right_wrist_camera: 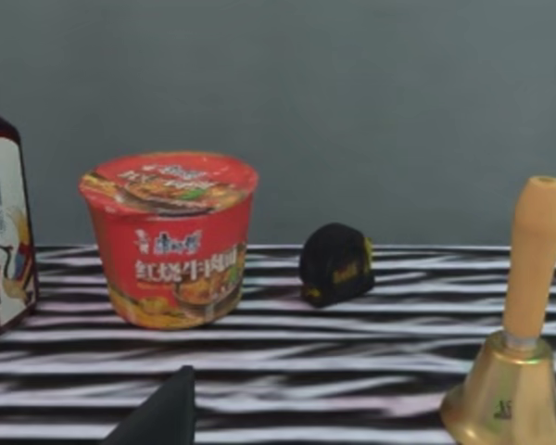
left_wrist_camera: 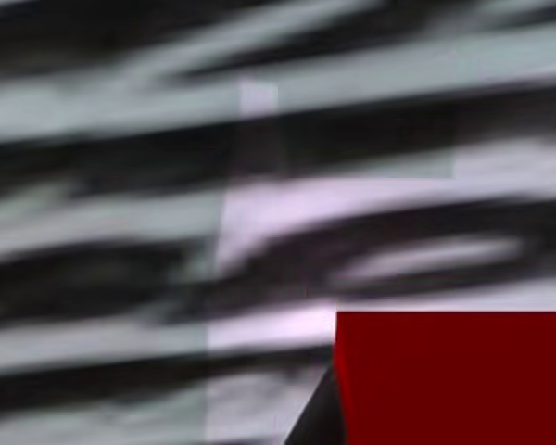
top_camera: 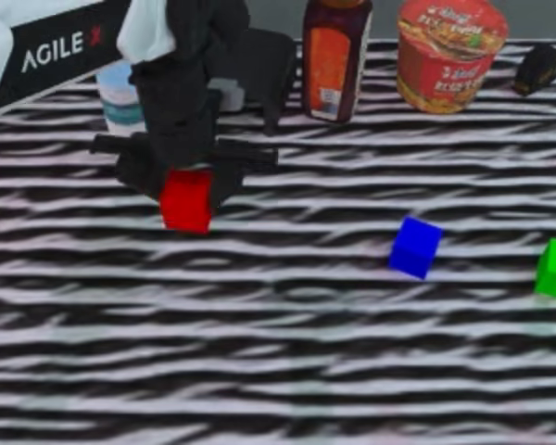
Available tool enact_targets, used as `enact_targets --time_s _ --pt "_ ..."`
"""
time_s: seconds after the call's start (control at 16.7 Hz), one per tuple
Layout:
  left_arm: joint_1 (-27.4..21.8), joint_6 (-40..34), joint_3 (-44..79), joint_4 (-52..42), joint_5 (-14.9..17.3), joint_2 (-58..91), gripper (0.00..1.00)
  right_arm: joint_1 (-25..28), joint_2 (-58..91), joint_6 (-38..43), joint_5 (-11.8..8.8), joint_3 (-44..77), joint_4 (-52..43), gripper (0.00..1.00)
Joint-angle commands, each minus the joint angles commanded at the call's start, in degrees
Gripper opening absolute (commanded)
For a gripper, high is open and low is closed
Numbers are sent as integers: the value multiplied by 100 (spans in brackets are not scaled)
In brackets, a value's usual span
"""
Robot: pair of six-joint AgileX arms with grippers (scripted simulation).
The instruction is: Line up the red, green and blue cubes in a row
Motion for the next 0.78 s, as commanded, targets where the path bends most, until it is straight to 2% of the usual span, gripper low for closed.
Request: enact_targets --time_s 0.48,0.78 --pt "-1311 -2233 -2472 465 -61 -1845 0 0 0 0 0 0 0 100" --pt "-1473 -2456 -2691 531 -69 -2067 0 0 0 0 0 0 0 100"
